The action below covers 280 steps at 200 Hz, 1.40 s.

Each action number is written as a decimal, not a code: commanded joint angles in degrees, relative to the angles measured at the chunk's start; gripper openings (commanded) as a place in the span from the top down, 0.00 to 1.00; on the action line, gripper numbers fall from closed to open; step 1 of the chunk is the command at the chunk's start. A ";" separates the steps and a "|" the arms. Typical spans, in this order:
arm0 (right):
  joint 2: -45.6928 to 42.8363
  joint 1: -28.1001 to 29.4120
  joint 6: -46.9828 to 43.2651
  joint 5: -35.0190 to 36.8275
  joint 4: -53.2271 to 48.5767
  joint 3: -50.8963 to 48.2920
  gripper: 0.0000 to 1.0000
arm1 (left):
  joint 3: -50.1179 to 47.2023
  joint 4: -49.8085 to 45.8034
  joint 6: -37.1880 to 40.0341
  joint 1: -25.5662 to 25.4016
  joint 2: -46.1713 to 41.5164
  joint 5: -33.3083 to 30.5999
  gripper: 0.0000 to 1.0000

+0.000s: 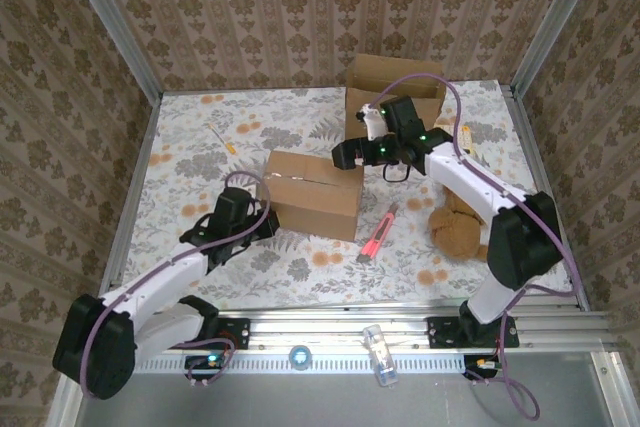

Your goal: Unpack the express box

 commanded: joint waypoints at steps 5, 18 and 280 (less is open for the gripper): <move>-0.09 0.77 4.10 -8.00 5.35 -0.76 0.00 | 4.10 2.11 2.94 2.71 2.73 -0.96 1.00; -0.93 1.56 6.33 -8.55 7.38 -2.88 0.00 | 4.99 2.48 3.67 3.23 4.22 -0.70 1.00; -7.52 5.58 13.78 -3.42 10.34 -11.41 0.00 | 14.00 -0.21 -4.98 7.42 2.42 10.13 0.00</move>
